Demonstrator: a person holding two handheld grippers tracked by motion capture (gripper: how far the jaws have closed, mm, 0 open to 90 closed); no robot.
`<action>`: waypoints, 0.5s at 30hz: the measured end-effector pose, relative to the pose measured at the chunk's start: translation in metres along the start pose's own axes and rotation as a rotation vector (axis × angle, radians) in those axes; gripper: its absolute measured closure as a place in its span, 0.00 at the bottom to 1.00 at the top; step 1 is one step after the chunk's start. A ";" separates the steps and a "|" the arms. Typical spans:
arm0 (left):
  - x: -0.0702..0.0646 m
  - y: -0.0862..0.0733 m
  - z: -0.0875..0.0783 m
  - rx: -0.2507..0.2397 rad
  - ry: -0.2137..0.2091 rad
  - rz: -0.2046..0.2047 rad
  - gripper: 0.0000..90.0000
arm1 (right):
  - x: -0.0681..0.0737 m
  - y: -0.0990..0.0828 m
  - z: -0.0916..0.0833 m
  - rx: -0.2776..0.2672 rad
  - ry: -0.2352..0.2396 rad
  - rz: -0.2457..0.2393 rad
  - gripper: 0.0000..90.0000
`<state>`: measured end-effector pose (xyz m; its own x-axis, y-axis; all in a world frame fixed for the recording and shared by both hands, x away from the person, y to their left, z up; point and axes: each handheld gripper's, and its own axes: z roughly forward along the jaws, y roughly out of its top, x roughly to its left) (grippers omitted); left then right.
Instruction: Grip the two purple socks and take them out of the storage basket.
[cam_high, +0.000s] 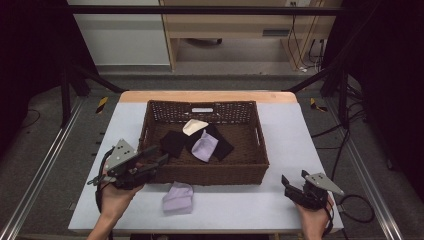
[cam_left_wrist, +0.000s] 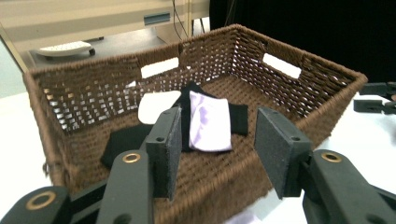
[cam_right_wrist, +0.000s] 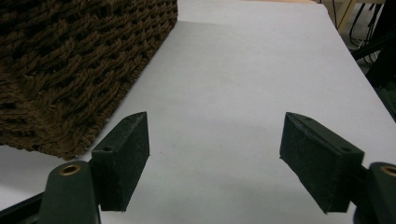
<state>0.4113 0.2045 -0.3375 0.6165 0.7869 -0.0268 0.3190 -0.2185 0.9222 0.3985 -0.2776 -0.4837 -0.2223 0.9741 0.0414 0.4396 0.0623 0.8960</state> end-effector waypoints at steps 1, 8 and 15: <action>0.000 0.003 0.003 -0.002 0.001 0.000 0.57 | 0.000 0.000 0.000 -0.002 -0.002 -0.008 0.27; 0.003 0.026 0.024 -0.005 0.011 0.010 0.57 | -0.001 0.000 0.000 -0.004 0.000 -0.001 0.26; 0.004 0.044 0.046 0.001 0.026 0.027 0.58 | -0.001 0.000 0.001 -0.002 0.000 -0.002 0.26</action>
<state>0.4611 0.1717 -0.3143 0.6061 0.7954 0.0077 0.3033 -0.2400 0.9222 0.3992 -0.2785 -0.4843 -0.2231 0.9740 0.0399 0.4375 0.0635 0.8970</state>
